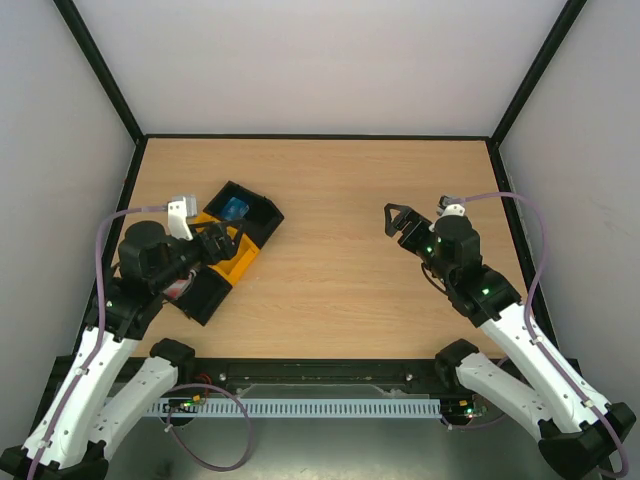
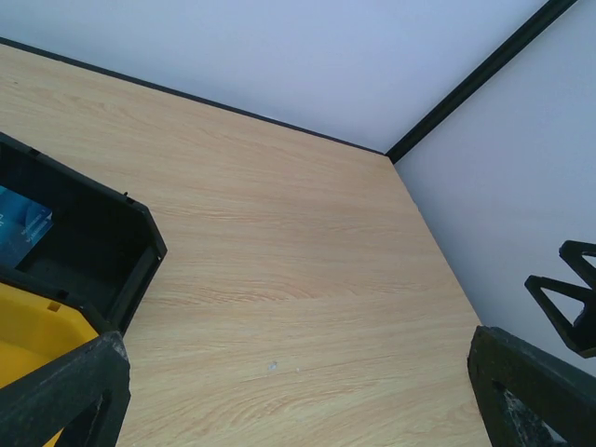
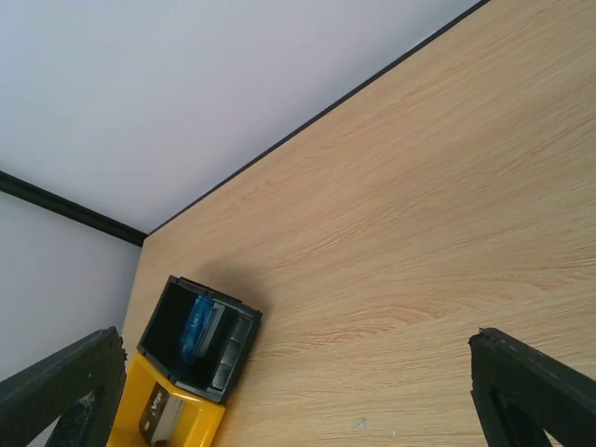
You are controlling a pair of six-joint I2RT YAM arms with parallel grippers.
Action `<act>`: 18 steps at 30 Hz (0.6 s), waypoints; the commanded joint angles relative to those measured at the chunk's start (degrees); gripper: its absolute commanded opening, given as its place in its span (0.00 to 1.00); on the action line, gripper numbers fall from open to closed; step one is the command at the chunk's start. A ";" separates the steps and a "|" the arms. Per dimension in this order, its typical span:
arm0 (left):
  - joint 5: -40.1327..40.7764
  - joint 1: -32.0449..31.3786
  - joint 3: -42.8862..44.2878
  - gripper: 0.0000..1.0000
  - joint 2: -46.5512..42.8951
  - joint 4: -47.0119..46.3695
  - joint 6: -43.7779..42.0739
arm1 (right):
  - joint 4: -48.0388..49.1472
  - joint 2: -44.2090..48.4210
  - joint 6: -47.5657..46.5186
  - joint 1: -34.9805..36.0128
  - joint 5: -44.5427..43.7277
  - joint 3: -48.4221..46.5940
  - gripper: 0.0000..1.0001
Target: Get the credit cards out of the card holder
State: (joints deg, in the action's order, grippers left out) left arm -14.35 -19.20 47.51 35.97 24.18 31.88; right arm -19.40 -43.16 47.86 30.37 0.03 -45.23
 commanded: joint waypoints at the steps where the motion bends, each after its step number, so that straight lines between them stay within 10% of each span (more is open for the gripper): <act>1: 0.70 0.30 -1.10 1.00 -1.29 -0.52 -0.96 | 0.89 -0.05 2.01 -0.17 -1.01 0.94 0.98; 18: 0.80 0.30 -5.25 1.00 3.04 -1.07 2.43 | -1.76 -11.23 7.43 -0.70 -15.66 3.54 0.96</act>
State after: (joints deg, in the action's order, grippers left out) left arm -15.25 -19.20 43.66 39.31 23.62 32.60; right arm -18.68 -52.47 53.43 30.39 -6.26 -42.17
